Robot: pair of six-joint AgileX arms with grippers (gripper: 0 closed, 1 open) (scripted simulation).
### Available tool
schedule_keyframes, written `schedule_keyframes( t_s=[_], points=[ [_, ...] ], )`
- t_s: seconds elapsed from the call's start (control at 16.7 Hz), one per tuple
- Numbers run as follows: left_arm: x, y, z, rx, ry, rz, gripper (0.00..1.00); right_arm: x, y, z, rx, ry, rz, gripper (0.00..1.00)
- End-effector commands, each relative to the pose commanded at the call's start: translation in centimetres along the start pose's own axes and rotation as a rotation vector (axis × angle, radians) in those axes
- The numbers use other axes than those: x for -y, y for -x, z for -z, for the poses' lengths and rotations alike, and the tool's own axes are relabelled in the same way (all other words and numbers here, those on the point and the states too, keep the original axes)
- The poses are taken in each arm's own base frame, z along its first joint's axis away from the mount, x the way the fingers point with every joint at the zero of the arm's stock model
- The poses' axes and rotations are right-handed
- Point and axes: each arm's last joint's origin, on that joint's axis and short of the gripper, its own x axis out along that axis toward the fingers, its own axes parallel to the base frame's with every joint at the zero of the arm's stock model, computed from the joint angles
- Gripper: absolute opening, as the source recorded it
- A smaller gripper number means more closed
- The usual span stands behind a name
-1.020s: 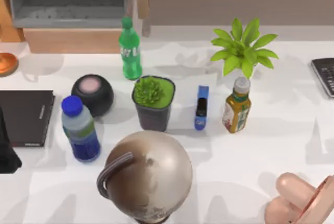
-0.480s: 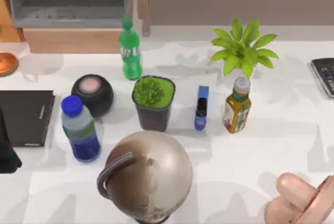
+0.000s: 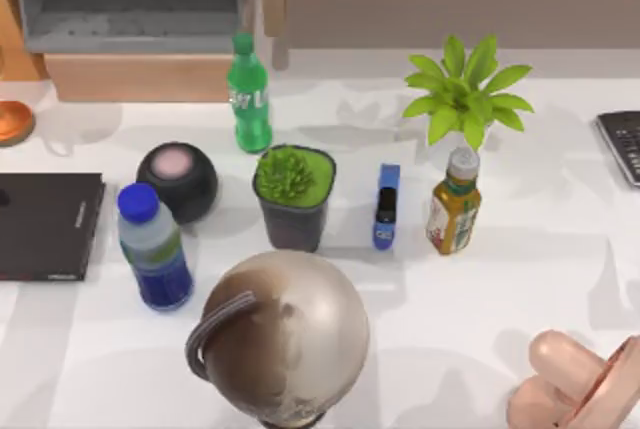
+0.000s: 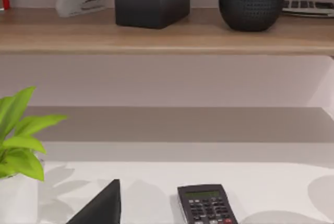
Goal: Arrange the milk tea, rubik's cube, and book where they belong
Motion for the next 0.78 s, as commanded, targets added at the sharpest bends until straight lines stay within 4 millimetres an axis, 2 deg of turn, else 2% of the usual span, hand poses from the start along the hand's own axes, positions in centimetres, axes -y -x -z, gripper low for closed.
schedule_keyframes(
  t_s=[0.18,0.36,0.6,0.78],
  points=[
    [0.8,-4.8,-3.3,-0.025,0.006,0.0,1.0,0.0,0.0,0.0,0.0,0.0,0.0,1.0],
    [2.2,-11.8,-4.0,-0.091,0.005,0.0,1.0,0.0,0.0,0.0,0.0,0.0,0.0,1.0],
    [4.9,-21.2,-1.1,-0.164,-0.005,0.004,1.0,0.0,0.0,0.0,0.0,0.0,0.0,1.0],
    [6.9,-26.3,1.6,-0.168,-0.006,0.004,1.0,0.0,0.0,0.0,0.0,0.0,0.0,1.0]
  ],
)
